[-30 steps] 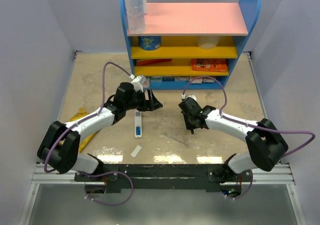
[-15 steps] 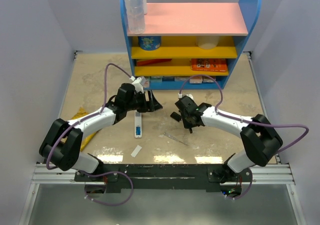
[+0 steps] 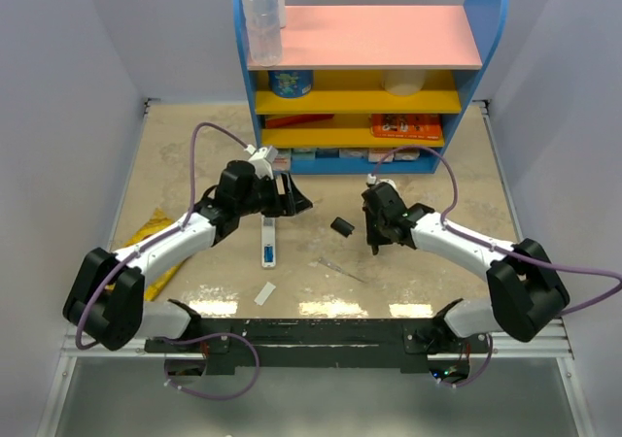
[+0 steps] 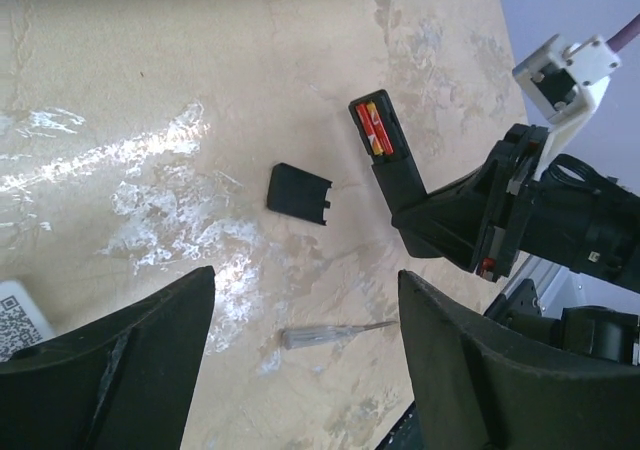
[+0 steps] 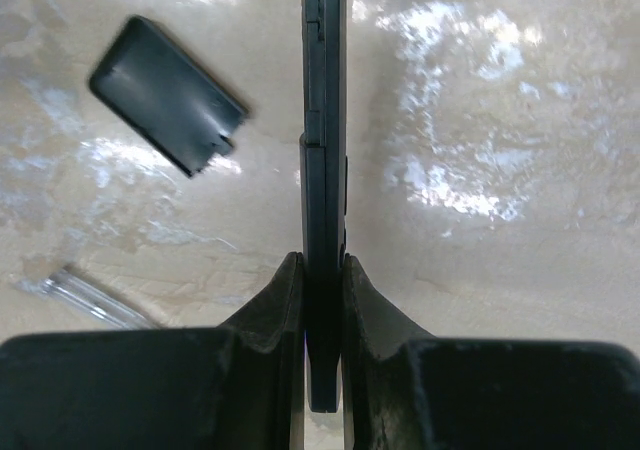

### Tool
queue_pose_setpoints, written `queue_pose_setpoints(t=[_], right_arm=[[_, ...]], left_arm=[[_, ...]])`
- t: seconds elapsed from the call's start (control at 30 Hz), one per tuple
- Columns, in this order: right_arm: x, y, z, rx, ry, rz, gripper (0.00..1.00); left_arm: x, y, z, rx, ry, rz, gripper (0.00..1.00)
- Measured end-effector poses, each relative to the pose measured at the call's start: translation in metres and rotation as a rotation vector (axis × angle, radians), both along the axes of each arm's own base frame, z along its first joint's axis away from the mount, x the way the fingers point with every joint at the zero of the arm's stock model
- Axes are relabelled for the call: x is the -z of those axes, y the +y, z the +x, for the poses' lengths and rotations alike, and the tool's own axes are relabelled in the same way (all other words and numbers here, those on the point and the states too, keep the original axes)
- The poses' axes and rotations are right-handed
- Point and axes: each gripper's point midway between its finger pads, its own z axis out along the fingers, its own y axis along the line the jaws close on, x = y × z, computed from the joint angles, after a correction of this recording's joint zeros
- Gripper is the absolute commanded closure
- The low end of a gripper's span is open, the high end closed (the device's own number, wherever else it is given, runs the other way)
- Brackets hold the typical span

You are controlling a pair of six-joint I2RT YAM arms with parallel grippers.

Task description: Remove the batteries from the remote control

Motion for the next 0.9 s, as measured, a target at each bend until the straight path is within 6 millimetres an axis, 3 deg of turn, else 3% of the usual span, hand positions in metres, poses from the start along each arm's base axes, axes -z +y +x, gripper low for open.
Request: queue_pose_setpoints(t=[0.17,0.3,0.5,0.7,0.9], right_arm=[[0.013,-0.016,-0.007,0.046,0.029,0.077,0.92],[0.023,-0.017,-0.012,0.048,0.055,0.13,0.87],[0.029,-0.015,-0.011,0.054,0.063,0.185,0.62],[0.026,-0.02,-0.01,0.09,0.053,0.187,0.56],[0.002,-0.024,-0.008,0.102,-0.004,0.198,0.52]], left_arm=[[-0.011,0.012,0.0,-0.038,-0.022,0.012,0.22],[-0.009,0.028,0.0,-0.075,-0.006,0.045,0.21],[-0.01,0.051,-0.003,-0.125,0.001,0.092,0.2],[-0.004,0.072,-0.009,-0.171,0.02,0.162,0.16],[-0.002,0.088,-0.019,-0.185,0.034,0.217,0.12]])
